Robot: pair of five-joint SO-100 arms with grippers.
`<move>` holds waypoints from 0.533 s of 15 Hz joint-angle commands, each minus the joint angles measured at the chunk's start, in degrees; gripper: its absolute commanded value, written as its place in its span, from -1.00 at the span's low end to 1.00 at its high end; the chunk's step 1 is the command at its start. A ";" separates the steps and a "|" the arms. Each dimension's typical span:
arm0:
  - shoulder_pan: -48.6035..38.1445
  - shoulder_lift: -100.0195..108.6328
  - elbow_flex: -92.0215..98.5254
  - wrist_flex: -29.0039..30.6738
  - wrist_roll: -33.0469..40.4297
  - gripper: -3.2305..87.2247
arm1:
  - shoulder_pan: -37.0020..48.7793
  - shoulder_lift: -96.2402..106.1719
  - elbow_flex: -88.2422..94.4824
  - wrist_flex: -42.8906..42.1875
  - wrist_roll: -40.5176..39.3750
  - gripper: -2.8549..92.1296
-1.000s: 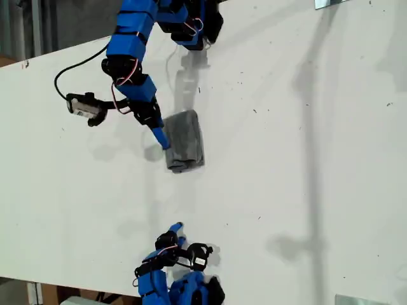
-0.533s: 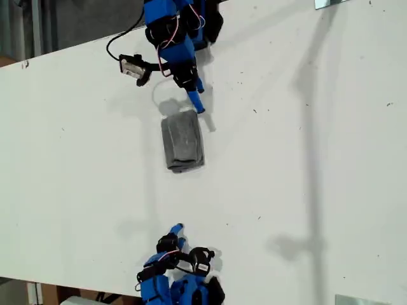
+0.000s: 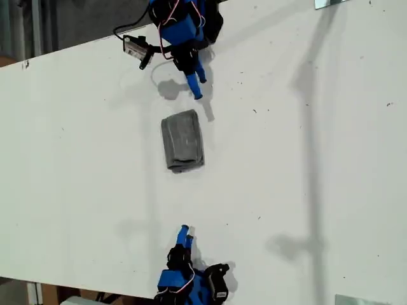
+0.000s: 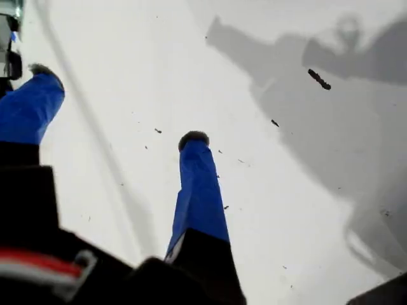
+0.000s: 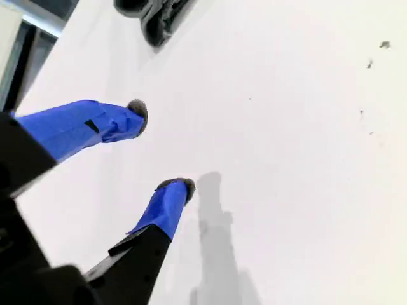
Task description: Grasp corners of a square towel and fold twice.
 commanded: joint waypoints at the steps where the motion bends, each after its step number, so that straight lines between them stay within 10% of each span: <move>1: 4.92 0.79 1.41 -0.35 -4.22 -0.49 | 1.85 0.09 -0.88 4.92 6.33 -0.26; 4: 13.80 0.70 2.46 -0.62 -10.37 -0.56 | 8.09 0.09 -1.49 7.82 -6.94 -0.45; 7: 14.59 0.70 2.99 -1.93 19.42 -0.56 | 10.28 0.09 -1.49 7.91 -6.94 -0.45; 8: 14.59 0.70 3.08 -1.93 18.72 -0.56 | 10.37 0.09 -1.49 7.91 -6.94 -0.45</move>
